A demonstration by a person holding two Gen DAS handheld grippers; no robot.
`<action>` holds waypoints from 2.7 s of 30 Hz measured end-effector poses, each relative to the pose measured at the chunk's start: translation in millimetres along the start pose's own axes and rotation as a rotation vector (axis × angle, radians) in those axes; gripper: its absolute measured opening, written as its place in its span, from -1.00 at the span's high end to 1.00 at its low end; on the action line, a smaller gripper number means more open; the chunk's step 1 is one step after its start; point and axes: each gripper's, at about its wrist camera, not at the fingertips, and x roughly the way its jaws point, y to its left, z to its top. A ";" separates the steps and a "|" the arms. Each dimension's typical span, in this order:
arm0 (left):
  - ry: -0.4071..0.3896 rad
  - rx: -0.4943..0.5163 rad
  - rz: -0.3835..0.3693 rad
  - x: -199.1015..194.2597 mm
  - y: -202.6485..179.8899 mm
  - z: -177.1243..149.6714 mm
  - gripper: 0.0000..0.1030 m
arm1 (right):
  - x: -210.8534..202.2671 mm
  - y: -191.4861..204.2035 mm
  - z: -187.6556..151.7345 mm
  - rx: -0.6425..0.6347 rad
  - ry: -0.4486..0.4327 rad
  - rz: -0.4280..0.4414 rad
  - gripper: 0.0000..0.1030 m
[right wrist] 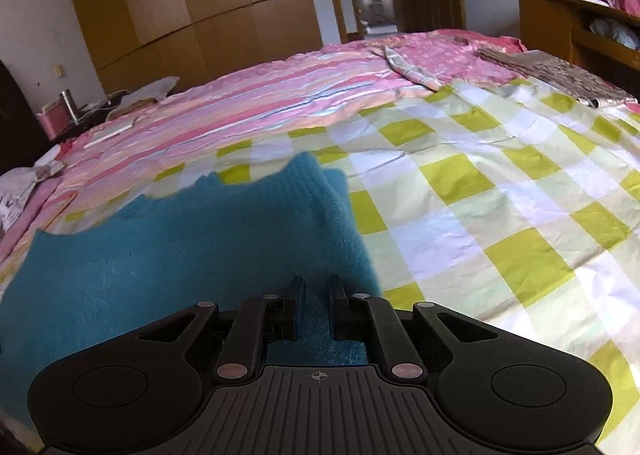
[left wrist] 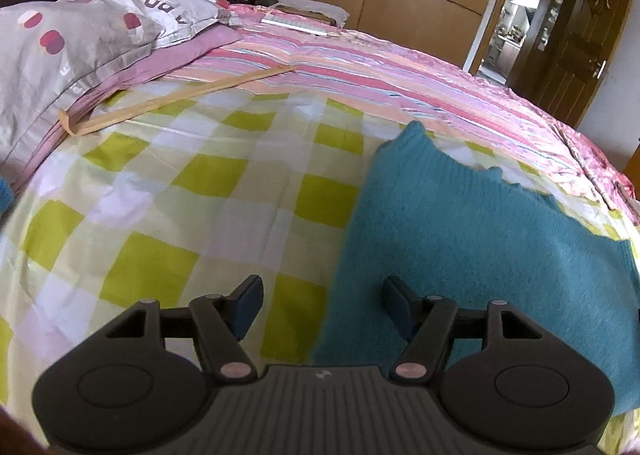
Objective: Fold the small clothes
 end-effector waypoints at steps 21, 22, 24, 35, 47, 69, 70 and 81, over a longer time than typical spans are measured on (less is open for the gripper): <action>0.053 -0.155 -0.193 5.3 35.4 -1.7 -0.46 | -43.4 129.5 -38.7 -0.269 0.092 0.259 0.62; 0.063 -0.149 -0.202 8.6 35.7 1.8 -0.46 | -46.4 138.2 -43.8 -0.285 0.102 0.286 0.62; 0.084 -0.137 -0.213 15.7 36.4 5.9 -0.46 | -50.1 155.2 -54.3 -0.307 0.134 0.347 0.61; 0.141 -0.093 -0.362 45.7 43.9 33.8 -0.58 | -54.3 188.0 -72.8 -0.335 0.191 0.445 0.60; 0.185 -0.036 -0.489 61.9 8.2 33.8 -0.47 | -46.3 164.8 -59.7 -0.269 0.168 0.422 0.60; 0.070 0.182 -0.543 -11.2 -122.2 17.6 0.22 | -41.6 54.7 3.6 0.055 0.063 0.374 0.52; 0.079 0.202 -0.539 -8.6 -131.6 12.8 0.22 | -40.6 49.9 8.0 0.069 0.063 0.377 0.47; 0.035 0.360 -0.469 -22.4 -162.4 -18.2 0.22 | 3.3 37.7 27.7 0.292 0.159 0.524 -0.12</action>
